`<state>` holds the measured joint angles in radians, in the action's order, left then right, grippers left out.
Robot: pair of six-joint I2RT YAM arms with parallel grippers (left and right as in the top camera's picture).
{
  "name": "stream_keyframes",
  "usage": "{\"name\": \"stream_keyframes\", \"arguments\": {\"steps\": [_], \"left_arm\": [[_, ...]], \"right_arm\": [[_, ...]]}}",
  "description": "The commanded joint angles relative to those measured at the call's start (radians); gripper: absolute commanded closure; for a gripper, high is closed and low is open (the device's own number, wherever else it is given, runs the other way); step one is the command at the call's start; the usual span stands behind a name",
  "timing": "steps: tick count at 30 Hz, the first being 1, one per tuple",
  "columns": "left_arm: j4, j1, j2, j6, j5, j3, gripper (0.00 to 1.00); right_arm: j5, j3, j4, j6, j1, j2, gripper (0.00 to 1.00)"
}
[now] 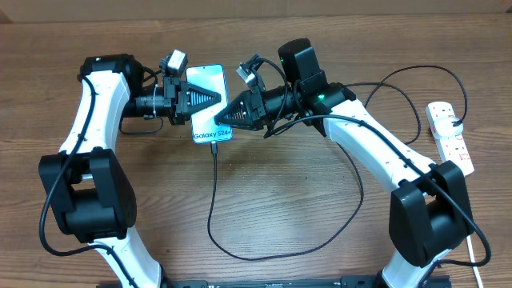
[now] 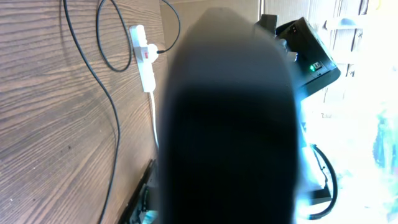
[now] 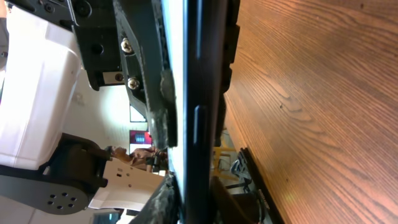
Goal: Plug charger to phone and switch on socket
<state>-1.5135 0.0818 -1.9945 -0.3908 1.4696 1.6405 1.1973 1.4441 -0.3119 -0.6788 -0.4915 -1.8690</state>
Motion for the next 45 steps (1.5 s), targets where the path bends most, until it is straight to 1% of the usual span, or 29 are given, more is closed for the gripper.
{"name": "stream_keyframes", "arguments": {"steps": [1, 2, 3, 4, 6, 7, 8, 10, 11, 13, 14, 15, 17, 20, 24, 27, 30, 32, 36, 45], "left_arm": [[0.014, 0.003, 0.011, 0.01, 0.039, 0.006, 0.96], [0.024, 0.003, 0.011, 0.01, 0.039, 0.006, 0.95], [0.034, 0.003, 0.011, 0.01, 0.036, 0.006, 0.93], [0.04, 0.003, 0.011, 0.01, 0.031, 0.006, 0.86], [0.057, 0.003, 0.011, 0.01, 0.007, 0.006, 0.66], [0.061, 0.003, 0.011, 0.01, -0.007, 0.006, 0.57], [0.068, 0.003, 0.011, 0.01, -0.026, 0.006, 0.44], [0.09, 0.003, 0.011, 0.011, -0.07, 0.006, 0.23], [0.101, 0.003, 0.011, 0.014, -0.095, 0.006, 0.16], [0.119, 0.003, 0.011, 0.029, -0.148, 0.006, 0.09], [0.135, 0.003, 0.011, 0.042, -0.187, 0.006, 0.03], [0.146, 0.003, 0.011, 0.057, -0.219, 0.006, 0.0], [0.175, 0.003, 0.011, 0.104, -0.305, 0.006, 0.0], [0.209, 0.003, 0.011, 0.199, -0.46, 0.006, 0.0], [0.228, 0.003, 0.011, 0.275, -0.613, 0.006, 0.0], [0.236, 0.003, 0.011, 0.325, -0.702, 0.006, 0.0], [0.243, 0.003, 0.011, 0.383, -0.811, 0.006, 0.0], [0.243, 0.003, 0.011, 0.43, -0.906, 0.006, 0.0], [0.243, 0.003, 0.011, 0.444, -0.952, 0.006, 0.0], [0.239, 0.0, 0.011, 0.444, -0.957, 0.006, 0.0]], "right_arm": [[0.002, 0.016, 0.0, -0.002, -0.006, 0.027, 0.93], [0.002, 0.016, 0.0, -0.002, -0.006, 0.027, 0.96], [0.002, 0.016, 0.0, -0.002, -0.006, 0.027, 0.96], [0.002, 0.016, 0.0, -0.002, -0.006, 0.027, 0.96], [0.001, 0.016, 0.0, -0.002, -0.006, 0.027, 0.96], [0.001, 0.016, 0.0, -0.002, -0.006, 0.027, 0.96], [0.001, 0.016, 0.0, -0.002, -0.005, 0.027, 0.96], [-0.004, 0.016, -0.002, -0.002, -0.003, 0.027, 0.96], [-0.011, 0.016, -0.005, -0.002, -0.003, 0.027, 0.96], [-0.031, 0.016, -0.014, 0.002, -0.002, 0.027, 0.96], [-0.042, 0.016, -0.017, 0.002, -0.001, 0.027, 0.96], [-0.052, 0.016, -0.022, 0.004, 0.0, 0.027, 0.96], [-0.091, 0.016, -0.048, 0.024, 0.002, 0.027, 0.96], [-0.179, 0.016, -0.138, 0.074, 0.007, 0.027, 0.96], [-0.394, 0.016, -0.295, 0.184, 0.01, 0.027, 0.96], [-0.611, 0.014, -0.395, 0.24, 0.01, 0.026, 0.96], [-0.746, 0.008, -0.443, 0.243, 0.008, 0.021, 0.96], [-0.758, -0.019, -0.433, 0.242, 0.008, 0.017, 0.96], [-0.76, -0.069, -0.42, 0.238, 0.008, 0.004, 0.96], [-0.759, -0.178, -0.347, 0.23, 0.008, 0.004, 0.96]]}}
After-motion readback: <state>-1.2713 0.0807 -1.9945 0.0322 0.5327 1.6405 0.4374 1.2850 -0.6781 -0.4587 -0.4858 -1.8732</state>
